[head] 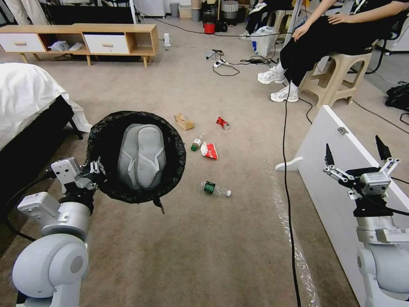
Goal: Pick up the trash bin and place the garbage on the floor into it.
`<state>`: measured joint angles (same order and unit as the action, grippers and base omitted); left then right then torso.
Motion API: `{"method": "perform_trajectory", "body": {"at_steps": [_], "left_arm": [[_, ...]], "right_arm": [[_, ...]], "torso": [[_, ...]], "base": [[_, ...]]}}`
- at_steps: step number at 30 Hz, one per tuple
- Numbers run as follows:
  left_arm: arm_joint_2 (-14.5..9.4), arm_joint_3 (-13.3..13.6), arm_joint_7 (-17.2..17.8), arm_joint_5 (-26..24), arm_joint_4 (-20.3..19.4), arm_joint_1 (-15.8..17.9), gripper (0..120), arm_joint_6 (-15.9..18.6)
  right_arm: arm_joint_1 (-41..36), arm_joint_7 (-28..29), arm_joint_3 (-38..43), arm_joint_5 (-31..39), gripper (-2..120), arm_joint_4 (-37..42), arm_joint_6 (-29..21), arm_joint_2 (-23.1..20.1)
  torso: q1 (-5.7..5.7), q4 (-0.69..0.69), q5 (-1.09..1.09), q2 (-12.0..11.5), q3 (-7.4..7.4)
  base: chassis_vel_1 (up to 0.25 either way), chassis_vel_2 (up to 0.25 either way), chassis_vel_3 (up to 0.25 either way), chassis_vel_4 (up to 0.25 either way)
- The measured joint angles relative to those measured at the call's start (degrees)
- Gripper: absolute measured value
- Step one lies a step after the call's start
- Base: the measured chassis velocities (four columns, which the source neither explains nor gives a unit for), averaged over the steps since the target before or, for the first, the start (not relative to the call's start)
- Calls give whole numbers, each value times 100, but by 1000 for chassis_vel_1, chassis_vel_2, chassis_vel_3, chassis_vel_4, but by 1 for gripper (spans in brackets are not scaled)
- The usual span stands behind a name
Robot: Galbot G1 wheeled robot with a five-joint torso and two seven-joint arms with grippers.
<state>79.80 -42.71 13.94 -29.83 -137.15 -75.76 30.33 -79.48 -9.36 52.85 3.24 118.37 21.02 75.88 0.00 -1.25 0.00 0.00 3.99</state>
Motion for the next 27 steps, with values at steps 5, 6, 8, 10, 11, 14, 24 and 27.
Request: {"method": "perform_trajectory", "body": {"at_steps": [5, 6, 8, 10, 11, 14, 24, 27], "left_arm": [[-5, -6, 0, 1, -10, -17, 4, -2], [-5, -6, 0, 1, -10, -17, 4, -2], [-8, 2, 0, 8, -11, -41, 4, -9], [-13, 11, 0, 12, -11, -50, 4, -10], [-15, 28, 0, 17, -11, -60, 4, -11], [-10, 42, 0, 20, -11, -61, 4, -11], [-5, 60, 2, 26, -9, -44, 4, -11], [-4, 45, 2, 27, -9, -42, 4, -12]], "right_arm": [[1, -42, 6, 3, 100, 0, 4, -6], [1, -42, 6, 3, 100, 0, 4, -6], [-1, -49, -3, 14, 100, 1, 4, -6], [-4, -55, -6, 18, 100, 2, 4, -6], [-9, -67, -10, 25, 100, 3, 4, -9], [-18, -77, -12, 41, 100, 12, 4, -18], [-41, -142, 4, 154, 100, 88, -31, -62], [-43, -155, 3, 157, 100, 95, -41, -48]], "torso": [[0, 0, 0, 0, 0], [0, 0, 0, 0, 0], [0, 0, 0, 0, 0], [0, 0, 0, 0, 0], [0, 0, 0, 0, 0], [0, 0, 0, 0, 0], [0, 0, 0, 0, 0], [0, 0, 0, 0, 0]], "base": [[0, 0, 0, 0], [0, 0, 0, 0], [0, 0, 0, 0], [0, 0, 0, 0], [0, 0, 0, 0], [0, 0, 0, 0], [0, 0, 0, 0], [0, 0, 0, 0]]}}
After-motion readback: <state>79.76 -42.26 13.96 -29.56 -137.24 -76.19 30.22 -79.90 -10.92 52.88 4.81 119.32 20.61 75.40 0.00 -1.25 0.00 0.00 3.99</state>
